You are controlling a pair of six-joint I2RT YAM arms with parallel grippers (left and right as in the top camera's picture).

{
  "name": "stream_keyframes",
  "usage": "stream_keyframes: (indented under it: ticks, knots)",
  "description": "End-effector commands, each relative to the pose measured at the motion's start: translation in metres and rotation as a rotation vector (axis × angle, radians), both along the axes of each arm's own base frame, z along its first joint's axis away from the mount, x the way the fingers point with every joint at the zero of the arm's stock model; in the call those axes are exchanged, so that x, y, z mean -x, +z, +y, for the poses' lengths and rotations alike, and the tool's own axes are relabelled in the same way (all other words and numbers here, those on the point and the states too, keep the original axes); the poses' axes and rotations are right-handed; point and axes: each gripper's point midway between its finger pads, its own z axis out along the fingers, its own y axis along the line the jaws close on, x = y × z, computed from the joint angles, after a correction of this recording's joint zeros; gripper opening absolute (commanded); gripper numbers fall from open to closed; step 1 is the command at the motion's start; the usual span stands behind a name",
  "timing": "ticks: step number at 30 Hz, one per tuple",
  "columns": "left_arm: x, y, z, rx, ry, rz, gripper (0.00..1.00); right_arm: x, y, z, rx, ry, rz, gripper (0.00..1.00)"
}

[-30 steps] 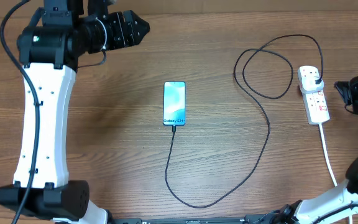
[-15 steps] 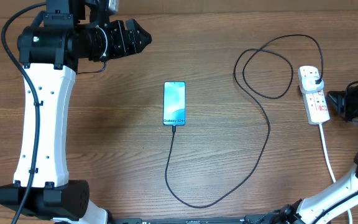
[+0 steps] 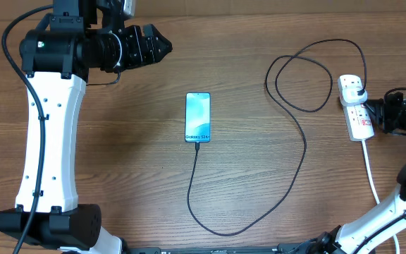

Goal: Plug charger to phone and switch on socket

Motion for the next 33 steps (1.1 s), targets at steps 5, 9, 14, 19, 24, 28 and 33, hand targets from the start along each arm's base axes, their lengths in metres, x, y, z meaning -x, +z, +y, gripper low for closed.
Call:
stream_keyframes:
  ticks: [5, 9, 14, 19, 24, 28, 33]
  knots:
    - [0.001, -0.001, 0.000, -0.007, -0.014, -0.004, 0.81, -0.009, 0.006, 0.006, -0.002, 0.020, -0.017, 0.04]
    - [0.001, -0.001, -0.001, -0.007, -0.015, -0.003, 0.81, -0.005, 0.004, 0.008, -0.015, 0.020, 0.000, 0.04]
    - [0.001, -0.001, -0.001, -0.007, -0.015, -0.003, 0.82, -0.003, 0.003, 0.010, -0.023, 0.020, 0.009, 0.04]
    - [0.001, -0.001, -0.001, -0.007, -0.015, -0.003, 0.83, -0.002, 0.002, 0.010, -0.025, 0.018, 0.019, 0.04]
    - [0.001, -0.001, -0.001, -0.006, -0.015, -0.003, 0.84, 0.000, 0.001, 0.011, -0.030, 0.018, 0.030, 0.04]
    - [0.001, -0.001, -0.001, -0.005, -0.016, -0.003, 0.84, 0.002, -0.001, 0.013, -0.035, 0.019, 0.038, 0.04]
    - [0.001, -0.001, -0.001, -0.004, -0.016, -0.003, 0.84, 0.004, -0.007, 0.019, -0.030, 0.025, 0.061, 0.04]
